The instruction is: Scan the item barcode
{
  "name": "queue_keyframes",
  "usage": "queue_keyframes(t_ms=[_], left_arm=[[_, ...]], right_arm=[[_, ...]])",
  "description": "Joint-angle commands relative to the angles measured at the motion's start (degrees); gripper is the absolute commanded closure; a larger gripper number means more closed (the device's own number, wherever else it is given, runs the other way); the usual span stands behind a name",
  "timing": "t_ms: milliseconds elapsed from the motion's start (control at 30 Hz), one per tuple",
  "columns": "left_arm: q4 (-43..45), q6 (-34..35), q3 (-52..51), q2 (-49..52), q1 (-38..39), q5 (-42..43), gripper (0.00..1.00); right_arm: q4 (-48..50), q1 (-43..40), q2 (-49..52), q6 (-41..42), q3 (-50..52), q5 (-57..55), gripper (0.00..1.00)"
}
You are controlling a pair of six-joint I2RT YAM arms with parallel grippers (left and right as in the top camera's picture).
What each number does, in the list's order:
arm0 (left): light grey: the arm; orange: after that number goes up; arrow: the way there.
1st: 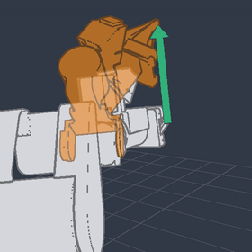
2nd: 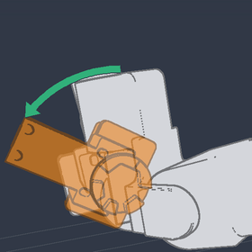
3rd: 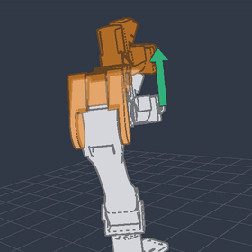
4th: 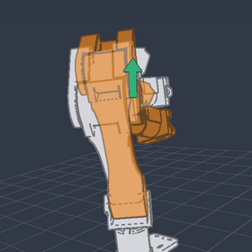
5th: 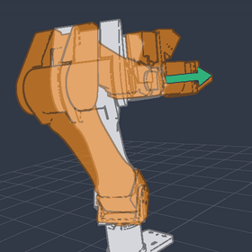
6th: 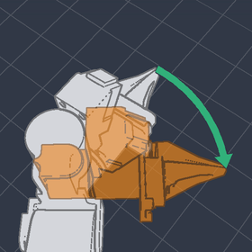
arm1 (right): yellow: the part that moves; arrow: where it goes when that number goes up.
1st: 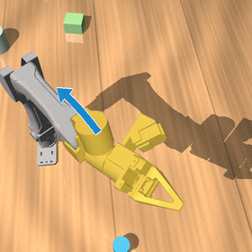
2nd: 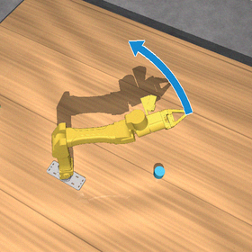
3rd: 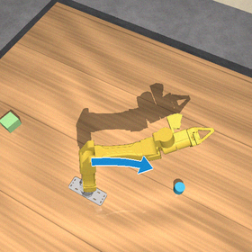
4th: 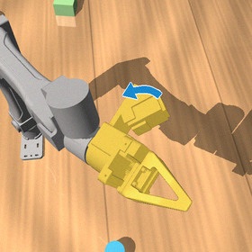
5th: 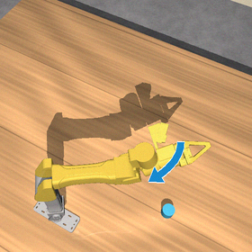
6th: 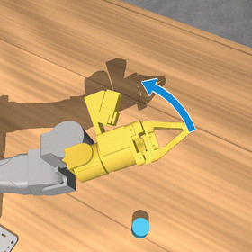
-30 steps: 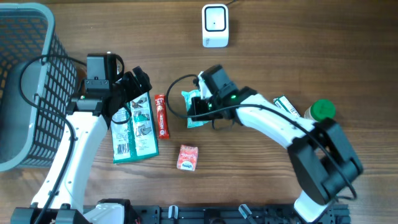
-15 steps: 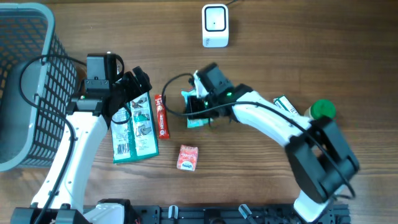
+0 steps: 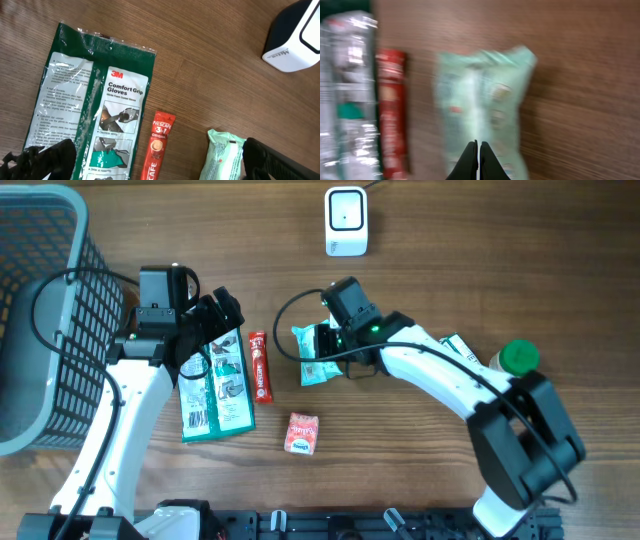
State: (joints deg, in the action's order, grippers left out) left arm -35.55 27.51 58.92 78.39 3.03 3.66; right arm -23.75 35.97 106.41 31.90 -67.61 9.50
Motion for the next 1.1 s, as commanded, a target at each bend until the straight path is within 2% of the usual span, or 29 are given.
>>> queue_keyframes(t_ms=[0,200,500,700,733,900,1067], left_arm=[[0.2,-0.2,0.9,-0.7,0.1,-0.7,0.00],[0.2,-0.2,0.9,-0.7,0.1,-0.8,0.00],[0.2,-0.2,0.9,-0.7,0.1,-0.8,0.00],[0.2,-0.2,0.9,-0.7,0.1,-0.8,0.00],[0.2,-0.2,0.9,-0.7,0.1,-0.7,0.00],[0.2,-0.2,0.9,-0.7,0.1,-0.7,0.00],[0.2,-0.2,0.9,-0.7,0.1,-0.8,0.00]], right_arm=[[-0.2,-0.2,4.4,1.2,0.9,-3.1,0.96],[-0.3,-0.2,4.9,1.2,0.1,-1.8,0.96],[-2.5,-0.5,-5.1,-0.4,-2.9,-0.4,0.94],[-2.0,-0.5,-6.2,-0.6,-2.6,-1.1,0.94],[-1.6,-0.5,-6.1,-0.6,-2.4,-1.6,0.94],[0.9,-0.5,-4.0,-1.9,-2.0,-3.1,0.72],[2.4,-0.5,-1.8,-3.4,-2.0,-3.1,0.69]])
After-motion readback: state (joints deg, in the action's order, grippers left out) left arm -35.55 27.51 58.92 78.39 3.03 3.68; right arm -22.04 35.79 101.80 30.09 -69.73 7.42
